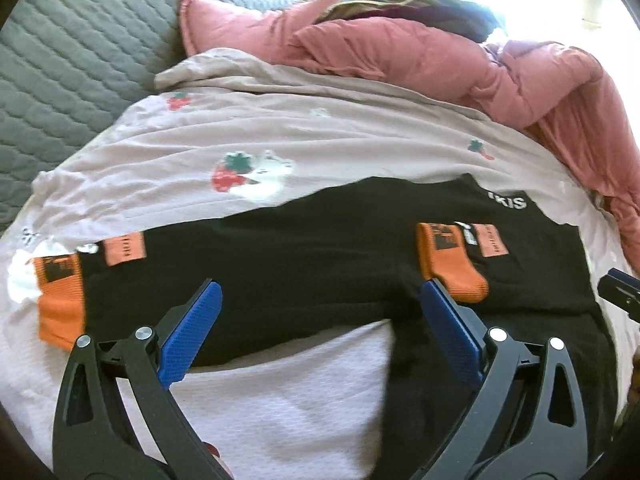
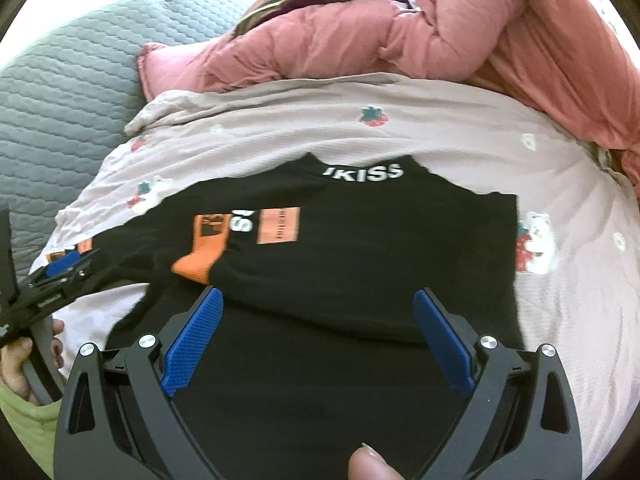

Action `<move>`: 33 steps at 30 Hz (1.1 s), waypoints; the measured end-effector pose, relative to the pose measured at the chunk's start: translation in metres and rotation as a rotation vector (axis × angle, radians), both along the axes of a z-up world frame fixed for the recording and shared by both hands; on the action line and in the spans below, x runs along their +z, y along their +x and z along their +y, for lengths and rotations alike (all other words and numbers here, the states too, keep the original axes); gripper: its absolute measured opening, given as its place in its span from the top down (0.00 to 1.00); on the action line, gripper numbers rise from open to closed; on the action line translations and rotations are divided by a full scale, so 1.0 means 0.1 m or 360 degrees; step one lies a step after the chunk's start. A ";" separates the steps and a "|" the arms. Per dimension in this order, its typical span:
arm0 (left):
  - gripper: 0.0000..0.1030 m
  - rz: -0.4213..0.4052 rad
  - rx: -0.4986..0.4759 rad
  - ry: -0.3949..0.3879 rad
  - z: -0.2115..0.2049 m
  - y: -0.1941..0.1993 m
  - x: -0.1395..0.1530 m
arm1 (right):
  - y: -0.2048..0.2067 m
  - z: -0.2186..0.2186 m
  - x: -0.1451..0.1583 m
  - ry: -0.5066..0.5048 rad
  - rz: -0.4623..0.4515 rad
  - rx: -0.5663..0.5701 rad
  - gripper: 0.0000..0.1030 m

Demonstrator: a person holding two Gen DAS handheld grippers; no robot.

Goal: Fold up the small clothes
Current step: 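Move the left gripper to the folded sleeve cuff and grasp it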

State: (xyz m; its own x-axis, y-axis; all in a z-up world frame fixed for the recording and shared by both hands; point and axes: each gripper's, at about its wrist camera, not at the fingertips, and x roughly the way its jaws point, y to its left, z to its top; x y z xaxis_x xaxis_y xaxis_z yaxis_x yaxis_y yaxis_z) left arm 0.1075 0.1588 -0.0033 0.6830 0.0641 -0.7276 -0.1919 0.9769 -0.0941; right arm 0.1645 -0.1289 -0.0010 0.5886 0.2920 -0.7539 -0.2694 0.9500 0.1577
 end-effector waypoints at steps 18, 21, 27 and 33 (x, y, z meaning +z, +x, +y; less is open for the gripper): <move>0.09 -0.0034 0.0258 -0.0032 0.62 -0.25 0.02 | -0.08 0.73 0.08 0.0000 -0.0035 0.0223 0.07; 0.09 -0.0050 0.0320 0.0024 0.71 -0.28 0.04 | -0.09 0.84 0.10 -0.0007 -0.0044 0.0263 0.07; 0.09 -0.0065 0.0487 0.0106 0.99 -0.36 0.05 | -0.11 1.05 0.14 -0.0016 -0.0055 0.0334 0.07; 0.09 -0.0048 0.0653 0.0032 1.34 -0.47 -0.01 | -0.12 1.22 0.15 -0.0020 -0.0059 0.0384 0.07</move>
